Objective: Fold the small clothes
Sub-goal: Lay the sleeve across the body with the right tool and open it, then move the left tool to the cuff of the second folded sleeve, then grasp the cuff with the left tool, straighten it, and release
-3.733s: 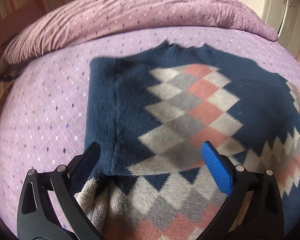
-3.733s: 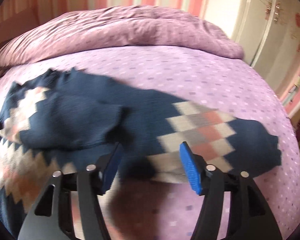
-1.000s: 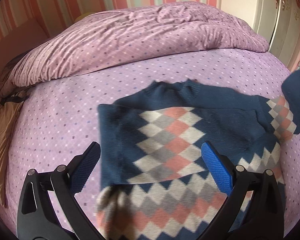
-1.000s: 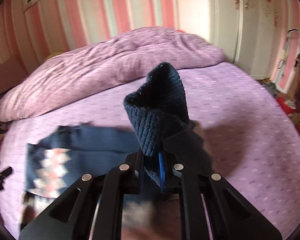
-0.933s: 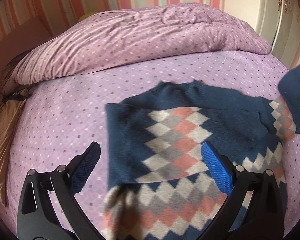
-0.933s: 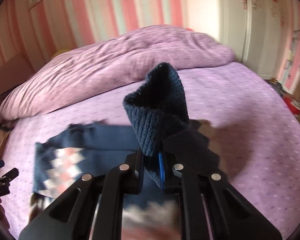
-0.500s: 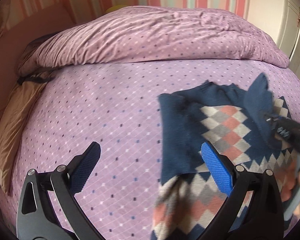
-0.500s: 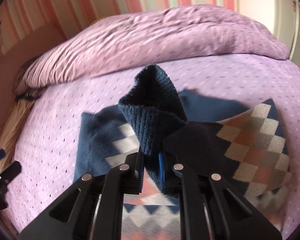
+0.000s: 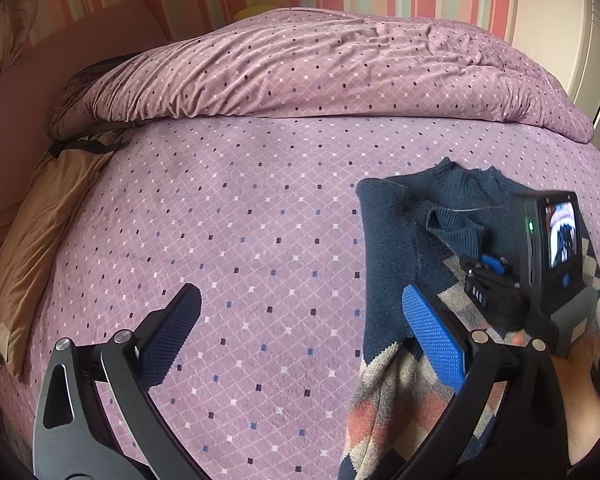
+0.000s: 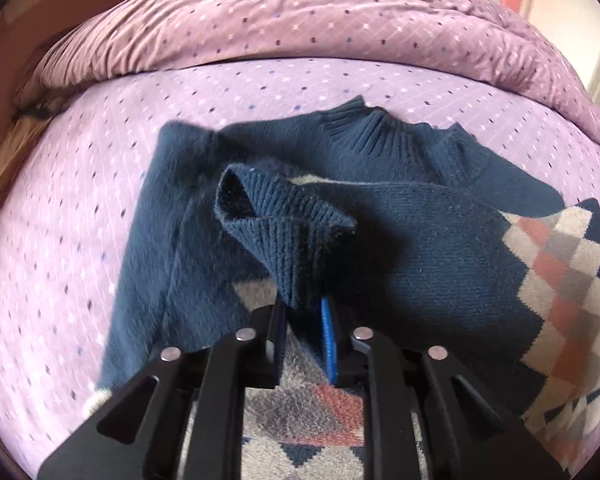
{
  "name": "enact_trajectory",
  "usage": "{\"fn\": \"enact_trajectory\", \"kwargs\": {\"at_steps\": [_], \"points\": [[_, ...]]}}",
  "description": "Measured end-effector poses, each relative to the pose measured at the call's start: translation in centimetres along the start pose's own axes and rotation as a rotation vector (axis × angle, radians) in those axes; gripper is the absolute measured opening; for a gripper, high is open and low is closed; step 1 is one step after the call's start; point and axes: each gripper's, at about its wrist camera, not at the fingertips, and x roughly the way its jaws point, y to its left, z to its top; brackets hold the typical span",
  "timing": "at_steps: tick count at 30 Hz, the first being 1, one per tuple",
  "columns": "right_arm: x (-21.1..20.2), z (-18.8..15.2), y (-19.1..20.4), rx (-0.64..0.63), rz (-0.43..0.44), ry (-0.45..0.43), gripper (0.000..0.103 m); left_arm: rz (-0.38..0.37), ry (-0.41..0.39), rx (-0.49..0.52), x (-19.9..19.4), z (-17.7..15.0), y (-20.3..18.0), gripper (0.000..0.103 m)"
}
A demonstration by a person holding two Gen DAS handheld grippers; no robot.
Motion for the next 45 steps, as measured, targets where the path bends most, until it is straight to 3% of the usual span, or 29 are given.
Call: {"fn": "enact_trajectory", "kwargs": {"at_steps": [1,3,5,8,11,16,23,25,27,32,33,34,38,40,42,45], "points": [[-0.5,-0.3,0.0,-0.018,0.021,-0.011,0.045,0.000,0.003,-0.001,0.1,-0.1,0.0,0.100],[-2.2,-0.9,-0.7,-0.015,0.089,-0.056,0.070,0.002,0.008,-0.001,0.2,-0.2,0.0,0.100],[-4.2,-1.4,-1.7,-0.009,0.144,-0.113,0.073,0.002,0.014,-0.003,0.3,-0.3,-0.1,0.100],[-6.6,-1.9,-3.7,-0.009,0.158,-0.151,0.074,-0.015,0.023,-0.015,0.5,-0.3,-0.6,0.100],[-8.6,-2.7,-6.7,-0.025,0.087,-0.175,0.075,-0.053,0.032,-0.031,1.1,-0.2,-1.7,0.100],[-10.5,-3.8,-11.9,-0.041,-0.049,-0.194,0.075,-0.167,0.043,-0.054,3.0,-0.3,-6.1,0.100],[-11.8,-5.1,-16.7,-0.012,-0.117,-0.198,0.075,-0.277,0.042,-0.046,7.0,-0.7,-13.8,0.097],[-12.1,-5.5,-17.4,-0.014,-0.129,-0.206,0.075,-0.305,0.064,-0.045,8.2,-0.8,-14.9,0.082],[-12.3,-5.9,-18.1,-0.012,-0.138,-0.208,0.075,-0.335,0.090,-0.056,9.8,-1.0,-16.0,0.075],[-12.2,-6.5,-19.7,0.007,-0.158,-0.208,0.075,-0.314,0.114,-0.081,12.1,-1.7,-16.8,0.064],[-12.2,-6.6,-20.0,0.013,-0.161,-0.206,0.075,-0.311,0.113,-0.084,12.3,-1.7,-16.8,0.059],[-12.1,-6.7,-20.3,0.018,-0.164,-0.205,0.075,-0.311,0.118,-0.093,12.6,-1.7,-16.7,0.046],[-11.9,-7.0,-21.0,0.032,-0.170,-0.198,0.075,-0.330,0.149,-0.151,14.1,-1.5,-15.8,0.030],[-11.9,-7.1,-21.1,0.037,-0.172,-0.201,0.075,-0.330,0.145,-0.158,14.3,-1.2,-15.6,0.014],[-12.0,-7.2,-21.1,0.038,-0.174,-0.203,0.075,-0.337,0.134,-0.162,14.0,-1.0,-15.4,0.008],[-12.0,-7.2,-21.1,0.038,-0.171,-0.202,0.075,-0.341,0.088,-0.156,12.6,-1.0,-15.0,0.007]]}}
